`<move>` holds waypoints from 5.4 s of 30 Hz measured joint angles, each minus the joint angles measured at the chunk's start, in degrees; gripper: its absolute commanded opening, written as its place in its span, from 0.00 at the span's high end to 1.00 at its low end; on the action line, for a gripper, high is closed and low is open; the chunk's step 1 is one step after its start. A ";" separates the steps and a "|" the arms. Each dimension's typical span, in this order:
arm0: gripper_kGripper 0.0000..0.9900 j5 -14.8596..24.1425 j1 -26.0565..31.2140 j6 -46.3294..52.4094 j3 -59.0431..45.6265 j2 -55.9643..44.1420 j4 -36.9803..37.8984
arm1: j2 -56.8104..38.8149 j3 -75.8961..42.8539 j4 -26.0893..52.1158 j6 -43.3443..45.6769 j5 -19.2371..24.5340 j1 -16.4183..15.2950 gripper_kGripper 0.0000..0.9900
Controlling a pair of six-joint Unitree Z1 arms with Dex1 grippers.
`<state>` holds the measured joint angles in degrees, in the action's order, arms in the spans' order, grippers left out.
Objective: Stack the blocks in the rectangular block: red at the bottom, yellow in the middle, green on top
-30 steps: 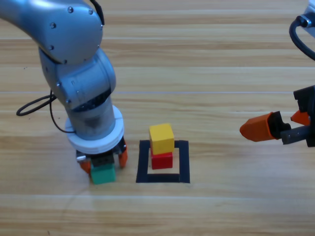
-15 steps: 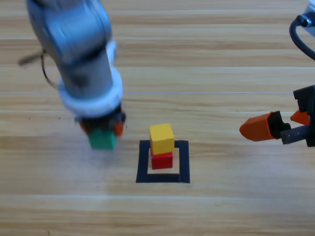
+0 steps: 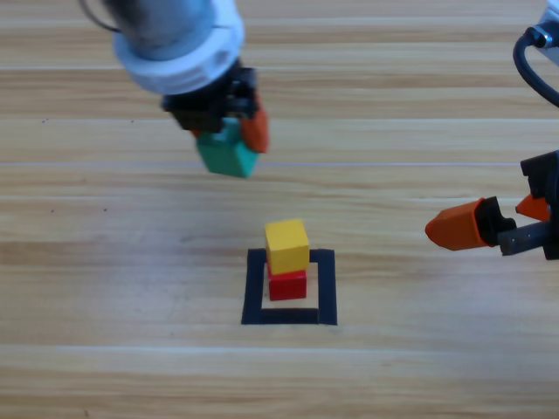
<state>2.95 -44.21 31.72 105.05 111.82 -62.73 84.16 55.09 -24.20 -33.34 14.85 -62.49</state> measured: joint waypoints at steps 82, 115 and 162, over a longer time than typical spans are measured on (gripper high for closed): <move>0.93 6.33 -7.88 39.28 16.91 18.21 -11.76 | 0.00 -0.29 0.00 2.86 -1.05 0.00 0.00; 0.34 6.29 -7.87 37.01 16.57 19.67 -11.75 | 0.01 -0.29 0.00 2.91 -2.26 0.00 0.00; 0.00 31.01 -27.39 34.72 -35.87 -20.01 13.64 | 0.03 -0.29 0.00 3.18 -2.51 0.00 0.00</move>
<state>33.96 -71.60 66.44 69.18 91.80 -49.09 84.19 54.80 -24.20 -30.16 12.34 -62.49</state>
